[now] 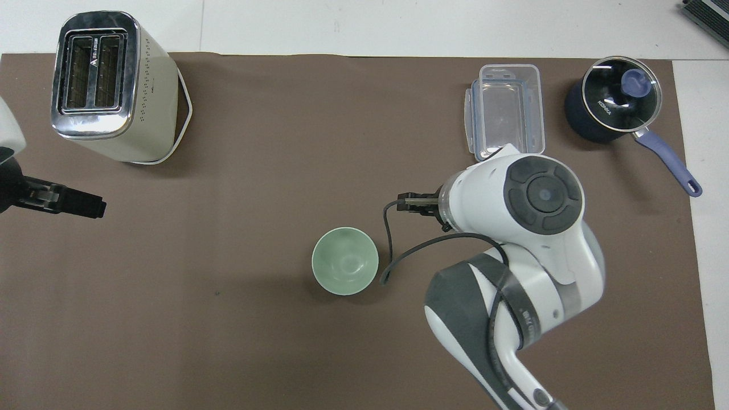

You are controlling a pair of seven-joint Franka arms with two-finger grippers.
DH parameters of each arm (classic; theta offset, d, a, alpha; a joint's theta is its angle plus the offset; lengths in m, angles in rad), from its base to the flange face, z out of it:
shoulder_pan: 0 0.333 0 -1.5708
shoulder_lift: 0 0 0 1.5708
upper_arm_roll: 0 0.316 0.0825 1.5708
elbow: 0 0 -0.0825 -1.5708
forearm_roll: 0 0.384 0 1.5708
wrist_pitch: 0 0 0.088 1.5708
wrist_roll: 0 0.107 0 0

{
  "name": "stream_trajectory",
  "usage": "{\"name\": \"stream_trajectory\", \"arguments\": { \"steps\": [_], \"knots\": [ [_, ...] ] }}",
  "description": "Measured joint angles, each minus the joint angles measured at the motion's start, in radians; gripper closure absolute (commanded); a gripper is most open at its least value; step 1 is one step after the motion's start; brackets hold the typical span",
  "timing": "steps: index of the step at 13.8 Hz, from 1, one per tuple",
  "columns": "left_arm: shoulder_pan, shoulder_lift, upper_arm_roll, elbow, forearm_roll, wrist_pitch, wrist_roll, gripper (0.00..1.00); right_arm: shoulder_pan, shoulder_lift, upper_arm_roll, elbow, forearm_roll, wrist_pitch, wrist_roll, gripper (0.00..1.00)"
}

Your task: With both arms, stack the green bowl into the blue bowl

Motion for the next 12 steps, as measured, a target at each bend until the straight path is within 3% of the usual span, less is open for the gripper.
{"name": "stream_trajectory", "arguments": {
  "steps": [7,12],
  "knots": [
    [0.000,0.000,-0.004,0.000,0.000,0.000,0.000,0.00,-0.108,-0.135,-0.002,0.079,-0.011,-0.122,-0.022,0.00],
    [0.000,0.000,-0.003,0.000,0.000,0.000,0.000,0.00,-0.229,-0.169,-0.006,0.207,-0.011,-0.327,-0.128,0.00]
  ]
}}
